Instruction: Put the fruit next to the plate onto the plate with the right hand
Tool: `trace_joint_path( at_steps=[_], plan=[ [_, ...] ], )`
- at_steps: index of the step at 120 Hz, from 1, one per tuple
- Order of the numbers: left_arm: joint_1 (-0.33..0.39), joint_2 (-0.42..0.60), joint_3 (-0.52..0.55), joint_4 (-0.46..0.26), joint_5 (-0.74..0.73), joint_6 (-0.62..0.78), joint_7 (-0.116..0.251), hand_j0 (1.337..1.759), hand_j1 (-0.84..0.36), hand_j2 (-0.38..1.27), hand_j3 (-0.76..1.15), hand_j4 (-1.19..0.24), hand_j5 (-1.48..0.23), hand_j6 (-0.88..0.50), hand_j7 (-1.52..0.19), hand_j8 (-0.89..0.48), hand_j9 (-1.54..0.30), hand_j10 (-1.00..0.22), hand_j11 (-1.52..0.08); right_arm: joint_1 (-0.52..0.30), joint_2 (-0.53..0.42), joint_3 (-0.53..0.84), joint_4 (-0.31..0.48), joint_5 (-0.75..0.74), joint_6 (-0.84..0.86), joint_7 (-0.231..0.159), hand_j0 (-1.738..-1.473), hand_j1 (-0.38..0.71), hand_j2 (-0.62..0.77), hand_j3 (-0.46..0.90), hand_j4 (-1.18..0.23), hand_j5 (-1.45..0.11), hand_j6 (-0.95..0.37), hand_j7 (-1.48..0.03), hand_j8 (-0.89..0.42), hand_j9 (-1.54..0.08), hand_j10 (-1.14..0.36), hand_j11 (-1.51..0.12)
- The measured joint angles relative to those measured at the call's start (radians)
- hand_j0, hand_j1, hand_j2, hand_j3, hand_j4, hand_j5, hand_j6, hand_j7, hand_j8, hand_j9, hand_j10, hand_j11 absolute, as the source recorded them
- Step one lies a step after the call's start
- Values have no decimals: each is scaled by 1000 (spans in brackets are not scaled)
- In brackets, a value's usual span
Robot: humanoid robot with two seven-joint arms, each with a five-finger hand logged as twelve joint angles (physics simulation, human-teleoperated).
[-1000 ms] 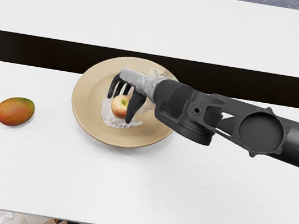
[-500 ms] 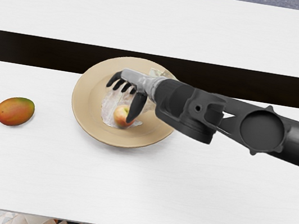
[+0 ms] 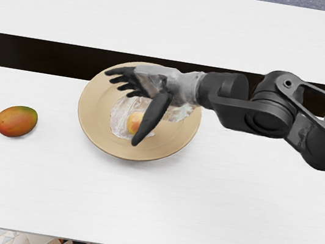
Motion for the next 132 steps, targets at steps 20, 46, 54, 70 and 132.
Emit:
trace_joint_path(
  at_steps=[20,46,54,70,132],
  plan=[
    [0,0,0,0,0,0,0,1658,55,49,0,-245,-318,-245,-318,-245,-318,-245,-318,-114,-89,157,2,172,211,21,-1658,-285,-8,0,-55,-71,-55,-71,-54,-71,-55,-71],
    [0,0,0,0,0,0,0,1658,55,49,0,-245,-318,-245,-318,-245,-318,-245,-318,-247,-224,265,-6,388,369,25,-1658,-296,-8,0,-45,-58,-45,-58,-45,-58,-45,-58],
    [0,0,0,0,0,0,0,1658,55,49,0,-245,-318,-245,-318,-245,-318,-245,-318,-286,-270,286,-14,444,381,25,-1658,-298,-8,0,-43,-56,-43,-56,-43,-56,-43,-56],
    [0,0,0,0,0,0,0,1658,55,49,0,-245,-318,-245,-318,-245,-318,-245,-318,-348,-387,303,-26,572,390,24,-1658,-302,-7,0,-39,-51,-39,-51,-39,-51,-39,-51],
    [0,0,0,0,0,0,0,1658,55,49,0,-245,-318,-245,-318,-245,-318,-245,-318,-479,-608,300,-103,758,394,19,-1658,-310,-6,0,-31,-43,-30,-43,-31,-43,-32,-43]
  ],
)
